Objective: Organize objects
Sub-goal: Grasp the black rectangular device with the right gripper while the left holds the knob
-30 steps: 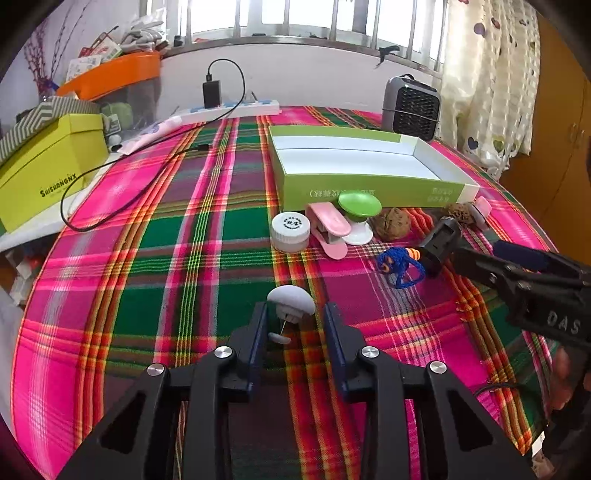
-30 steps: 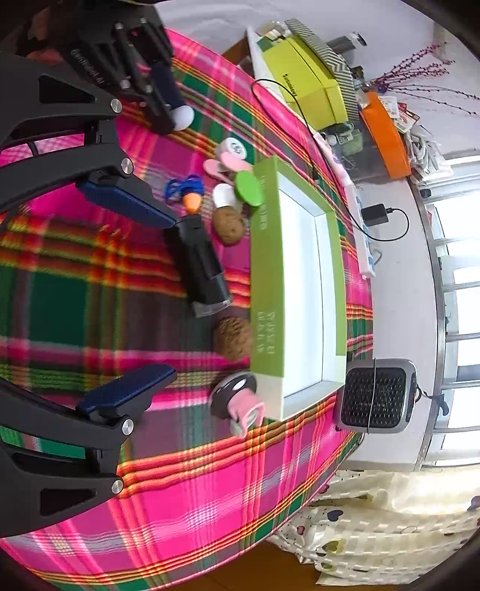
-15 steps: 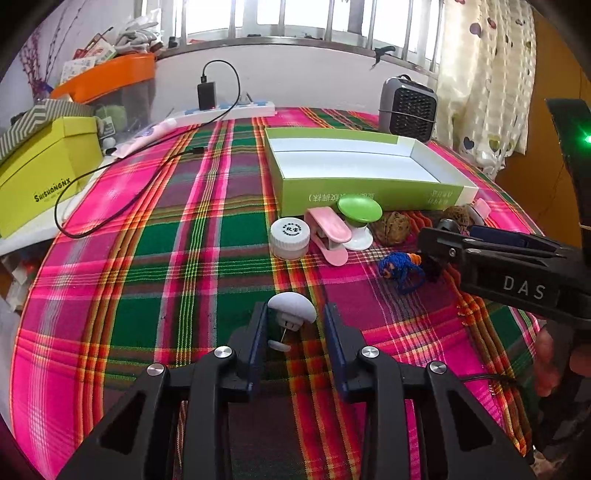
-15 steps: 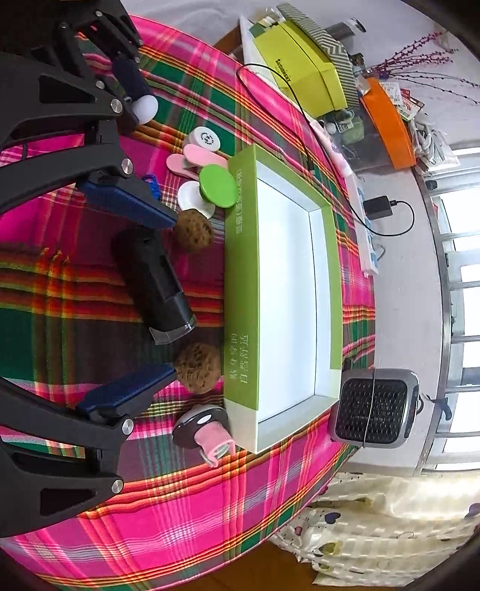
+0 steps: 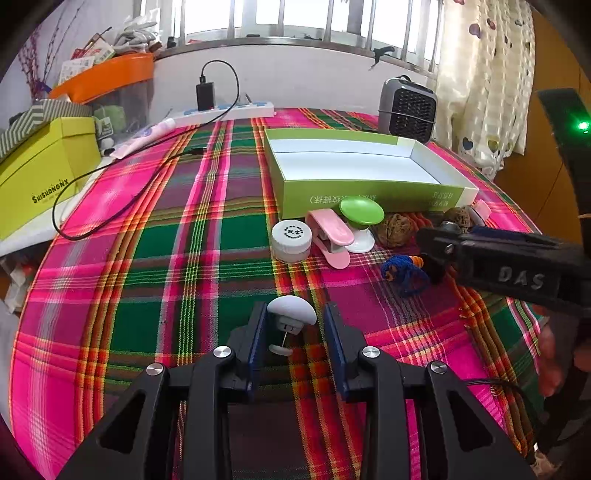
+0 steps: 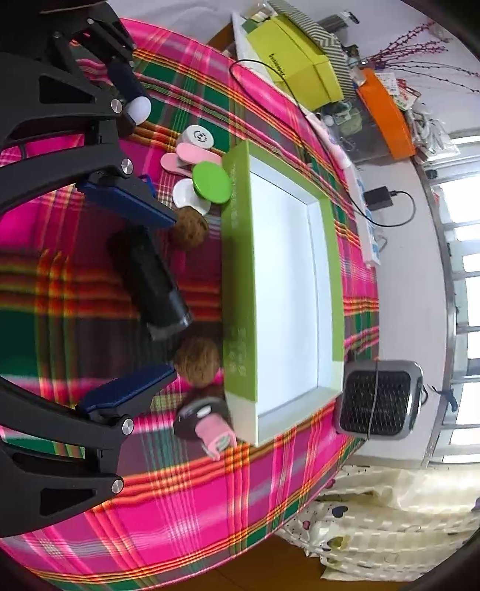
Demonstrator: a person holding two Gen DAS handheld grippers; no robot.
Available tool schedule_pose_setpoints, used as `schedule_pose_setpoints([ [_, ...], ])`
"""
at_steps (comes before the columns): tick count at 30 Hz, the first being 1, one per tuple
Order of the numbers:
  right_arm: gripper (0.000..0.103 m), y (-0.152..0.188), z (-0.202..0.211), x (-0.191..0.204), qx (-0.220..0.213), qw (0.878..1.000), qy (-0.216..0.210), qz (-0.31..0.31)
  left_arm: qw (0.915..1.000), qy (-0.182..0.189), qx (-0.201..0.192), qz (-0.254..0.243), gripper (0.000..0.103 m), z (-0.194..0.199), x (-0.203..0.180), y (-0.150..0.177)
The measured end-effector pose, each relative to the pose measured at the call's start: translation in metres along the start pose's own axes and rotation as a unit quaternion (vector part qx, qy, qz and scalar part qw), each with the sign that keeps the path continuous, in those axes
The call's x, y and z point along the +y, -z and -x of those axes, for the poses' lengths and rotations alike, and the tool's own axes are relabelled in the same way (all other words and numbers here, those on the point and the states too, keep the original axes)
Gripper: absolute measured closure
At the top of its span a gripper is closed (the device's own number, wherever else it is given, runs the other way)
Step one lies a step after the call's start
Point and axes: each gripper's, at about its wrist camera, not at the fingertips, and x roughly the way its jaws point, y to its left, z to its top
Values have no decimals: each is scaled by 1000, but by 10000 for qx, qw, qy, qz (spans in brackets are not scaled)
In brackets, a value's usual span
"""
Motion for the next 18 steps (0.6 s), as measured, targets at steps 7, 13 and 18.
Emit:
schedule_pose_setpoints([
  [7, 27, 4, -3, -2, 141, 9999, 50, -23, 10000, 19, 15, -5, 74, -1, 1, -1],
  [13, 27, 13, 3, -17, 188, 9996, 223, 57, 10000, 27, 36, -6, 74, -2, 0, -1],
  [18, 27, 17, 3, -29, 190, 9998, 30, -35, 10000, 22, 45, -16, 73, -2, 1, 0],
])
